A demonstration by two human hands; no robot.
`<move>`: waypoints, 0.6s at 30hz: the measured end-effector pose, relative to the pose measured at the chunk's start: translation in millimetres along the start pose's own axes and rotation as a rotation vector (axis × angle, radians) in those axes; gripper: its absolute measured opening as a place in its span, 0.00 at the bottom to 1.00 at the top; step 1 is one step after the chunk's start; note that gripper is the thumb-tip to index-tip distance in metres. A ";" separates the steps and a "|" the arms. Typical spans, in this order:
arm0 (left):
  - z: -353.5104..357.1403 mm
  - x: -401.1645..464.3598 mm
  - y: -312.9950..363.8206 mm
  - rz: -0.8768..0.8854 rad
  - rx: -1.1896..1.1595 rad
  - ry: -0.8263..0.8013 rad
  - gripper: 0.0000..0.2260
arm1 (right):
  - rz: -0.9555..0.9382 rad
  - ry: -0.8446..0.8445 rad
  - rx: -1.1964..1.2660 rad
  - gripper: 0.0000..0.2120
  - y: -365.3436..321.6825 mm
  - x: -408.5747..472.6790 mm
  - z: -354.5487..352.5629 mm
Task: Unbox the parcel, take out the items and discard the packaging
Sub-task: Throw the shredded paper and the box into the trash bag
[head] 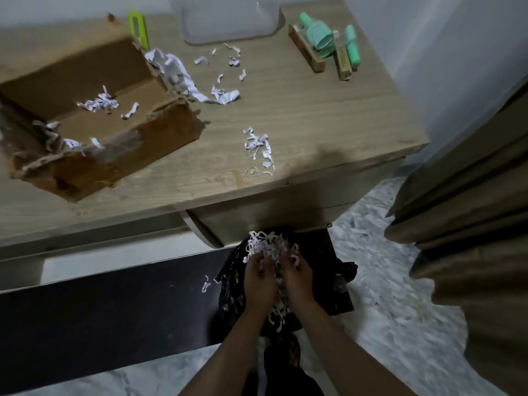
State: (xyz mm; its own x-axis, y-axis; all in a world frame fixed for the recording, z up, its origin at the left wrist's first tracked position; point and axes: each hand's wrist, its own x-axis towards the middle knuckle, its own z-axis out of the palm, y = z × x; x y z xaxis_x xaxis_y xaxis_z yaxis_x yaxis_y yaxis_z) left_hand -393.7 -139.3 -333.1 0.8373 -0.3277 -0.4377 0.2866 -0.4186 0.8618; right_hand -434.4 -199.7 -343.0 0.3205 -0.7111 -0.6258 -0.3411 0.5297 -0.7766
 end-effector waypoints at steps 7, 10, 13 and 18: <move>-9.7 12.5 -13.1 -0.069 0.015 -0.126 0.14 | 0.046 -0.058 -0.012 0.08 -2.7 8.8 -12.6; -19.5 -0.7 6.5 -0.054 0.057 -0.084 0.14 | 0.041 -0.026 -0.063 0.10 -14.2 -5.2 -20.0; -33.2 -21.5 30.0 -0.001 0.108 -0.071 0.16 | -0.021 0.003 -0.097 0.10 -34.1 -31.5 -25.3; -68.8 -66.6 92.2 0.133 0.082 0.033 0.09 | -0.326 0.010 -0.178 0.07 -87.0 -94.7 -30.0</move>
State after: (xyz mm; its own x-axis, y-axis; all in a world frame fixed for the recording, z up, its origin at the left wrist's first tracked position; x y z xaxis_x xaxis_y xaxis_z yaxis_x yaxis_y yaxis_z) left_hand -390.9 -97.8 -206.9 0.8807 -0.3572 -0.3110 0.1340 -0.4418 0.8870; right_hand -461.5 -192.3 -214.0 0.4290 -0.8345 -0.3459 -0.3713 0.1861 -0.9097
